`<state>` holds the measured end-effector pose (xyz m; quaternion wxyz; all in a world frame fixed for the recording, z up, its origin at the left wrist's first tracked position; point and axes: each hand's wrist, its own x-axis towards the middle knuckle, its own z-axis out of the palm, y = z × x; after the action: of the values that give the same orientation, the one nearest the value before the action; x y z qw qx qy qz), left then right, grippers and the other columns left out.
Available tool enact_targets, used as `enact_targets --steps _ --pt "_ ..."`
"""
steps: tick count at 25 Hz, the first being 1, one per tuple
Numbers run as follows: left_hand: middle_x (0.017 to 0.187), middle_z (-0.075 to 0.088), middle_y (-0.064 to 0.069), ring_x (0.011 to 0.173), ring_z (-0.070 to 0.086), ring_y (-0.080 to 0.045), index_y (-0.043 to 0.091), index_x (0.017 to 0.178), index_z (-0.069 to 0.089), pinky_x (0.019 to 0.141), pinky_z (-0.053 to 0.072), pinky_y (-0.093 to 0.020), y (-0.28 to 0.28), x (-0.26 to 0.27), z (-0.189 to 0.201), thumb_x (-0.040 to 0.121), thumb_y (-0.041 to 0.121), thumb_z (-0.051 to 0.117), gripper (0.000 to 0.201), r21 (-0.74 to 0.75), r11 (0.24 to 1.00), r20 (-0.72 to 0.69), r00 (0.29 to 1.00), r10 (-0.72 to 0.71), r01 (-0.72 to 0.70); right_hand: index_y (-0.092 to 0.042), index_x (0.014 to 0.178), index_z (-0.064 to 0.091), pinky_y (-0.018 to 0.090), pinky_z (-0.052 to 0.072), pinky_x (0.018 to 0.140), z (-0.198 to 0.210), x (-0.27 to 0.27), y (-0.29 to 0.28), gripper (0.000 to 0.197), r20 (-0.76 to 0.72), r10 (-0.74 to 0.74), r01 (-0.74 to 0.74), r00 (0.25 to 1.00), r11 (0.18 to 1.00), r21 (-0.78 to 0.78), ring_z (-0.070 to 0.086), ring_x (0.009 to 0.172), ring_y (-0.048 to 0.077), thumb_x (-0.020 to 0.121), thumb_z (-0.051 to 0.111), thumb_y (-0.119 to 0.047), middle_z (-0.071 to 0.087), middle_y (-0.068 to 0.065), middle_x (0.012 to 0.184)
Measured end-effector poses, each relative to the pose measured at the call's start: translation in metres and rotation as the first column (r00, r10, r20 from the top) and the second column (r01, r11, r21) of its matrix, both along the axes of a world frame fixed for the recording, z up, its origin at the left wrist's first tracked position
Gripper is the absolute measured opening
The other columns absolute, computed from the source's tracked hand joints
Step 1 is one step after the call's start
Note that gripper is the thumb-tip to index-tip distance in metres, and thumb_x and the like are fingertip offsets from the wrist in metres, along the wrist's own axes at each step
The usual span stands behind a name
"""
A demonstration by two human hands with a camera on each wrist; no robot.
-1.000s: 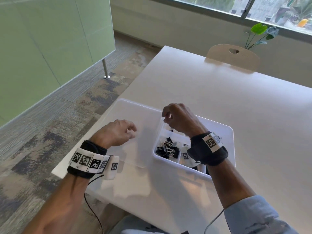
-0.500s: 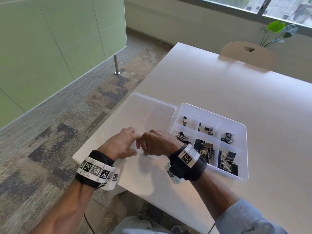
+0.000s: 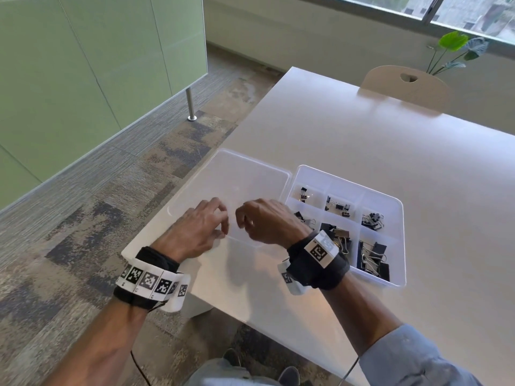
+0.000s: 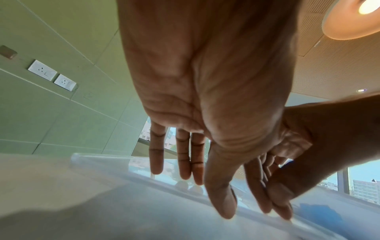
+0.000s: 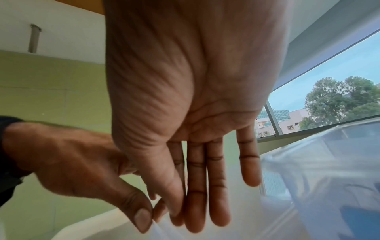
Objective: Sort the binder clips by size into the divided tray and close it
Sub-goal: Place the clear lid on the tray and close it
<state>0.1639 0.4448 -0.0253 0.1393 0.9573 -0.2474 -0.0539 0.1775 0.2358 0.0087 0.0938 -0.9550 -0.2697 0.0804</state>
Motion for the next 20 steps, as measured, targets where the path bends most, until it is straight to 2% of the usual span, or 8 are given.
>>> enact_targets --steps 2,3,5,7,10,14,17,20 --pt "0.123 0.049 0.007 0.108 0.057 -0.015 0.027 0.104 0.055 0.086 0.05 -0.04 0.007 0.002 0.01 0.099 0.022 0.066 0.013 -0.046 0.999 0.074 0.997 -0.012 0.016 -0.028 0.1 0.076 0.021 0.033 0.053 0.009 0.008 -0.008 0.038 0.088 -0.056 0.05 0.995 0.996 0.07 0.069 0.08 0.017 0.089 0.053 0.0 0.075 -0.011 0.098" --pt "0.12 0.05 0.008 0.103 0.059 -0.015 0.027 0.105 0.05 0.084 0.051 -0.041 0.01 0.003 0.017 0.1 0.022 0.061 0.013 -0.067 0.998 0.12 0.993 -0.006 0.014 -0.029 0.1 0.076 0.021 0.039 0.056 0.015 0.011 -0.012 0.044 0.117 -0.096 0.081 0.988 0.989 0.125 0.07 0.084 0.017 0.084 0.05 0.002 0.075 -0.012 0.098" --pt "0.113 0.054 0.007 0.095 0.063 -0.016 0.028 0.108 0.042 0.082 0.053 -0.043 0.015 0.006 0.034 0.102 0.025 0.05 0.01 -0.087 0.996 0.218 0.976 0.016 0.003 -0.029 0.1 0.075 0.031 0.052 0.076 0.025 0.015 -0.019 0.052 0.164 -0.185 0.146 0.969 0.963 0.228 0.072 0.092 0.016 0.076 0.043 0.003 0.074 -0.013 0.1" --pt "0.113 0.063 0.005 0.093 0.067 -0.023 0.026 0.11 0.038 0.082 0.052 -0.046 0.018 0.009 0.053 0.104 0.025 0.046 0.01 -0.139 0.99 0.305 0.951 0.053 -0.01 -0.03 0.105 0.075 0.038 0.049 0.087 0.033 0.018 -0.024 0.056 0.23 -0.263 0.194 0.937 0.939 0.285 0.071 0.1 0.015 0.076 0.043 0.005 0.074 -0.013 0.108" --pt "0.127 0.071 0.007 0.099 0.072 -0.026 0.02 0.112 0.039 0.079 0.053 -0.044 0.019 0.015 0.078 0.108 0.02 0.046 0.008 -0.287 0.957 0.387 0.91 0.15 -0.035 -0.023 0.129 0.07 0.034 0.041 0.085 0.043 0.02 -0.03 0.055 0.297 -0.38 0.27 0.876 0.896 0.352 0.068 0.112 0.02 0.086 0.049 0.005 0.071 -0.005 0.131" --pt "0.108 0.072 0.006 0.079 0.069 -0.021 0.013 0.117 0.043 0.062 0.044 -0.019 0.02 0.029 0.107 0.112 0.023 0.043 0.012 -0.521 0.849 0.418 0.842 0.342 -0.086 -0.017 0.155 0.049 0.043 0.055 0.093 0.042 0.023 -0.04 0.059 0.236 -0.464 0.35 0.854 0.847 0.4 0.064 0.125 0.027 0.096 0.057 -0.013 0.062 0.003 0.144" --pt "0.107 0.076 0.008 0.09 0.074 -0.014 0.016 0.117 0.042 0.073 0.054 -0.033 0.017 0.044 0.122 0.113 0.023 0.04 0.008 -0.649 0.758 0.433 0.789 0.435 -0.062 -0.019 0.155 0.047 0.043 0.057 0.094 0.039 0.023 -0.046 0.057 0.195 -0.469 0.371 0.861 0.843 0.39 0.065 0.126 0.026 0.099 0.06 -0.023 0.062 0.002 0.145" --pt "0.1 0.077 0.004 0.083 0.075 -0.011 0.02 0.113 0.038 0.073 0.055 -0.032 0.014 0.051 0.137 0.112 0.02 0.037 0.002 -0.772 0.636 0.437 0.714 0.547 -0.015 -0.023 0.149 0.056 0.04 0.056 0.092 0.036 0.02 -0.052 0.05 0.144 -0.463 0.382 0.875 0.841 0.383 0.067 0.124 0.023 0.1 0.061 -0.028 0.064 -0.004 0.144"
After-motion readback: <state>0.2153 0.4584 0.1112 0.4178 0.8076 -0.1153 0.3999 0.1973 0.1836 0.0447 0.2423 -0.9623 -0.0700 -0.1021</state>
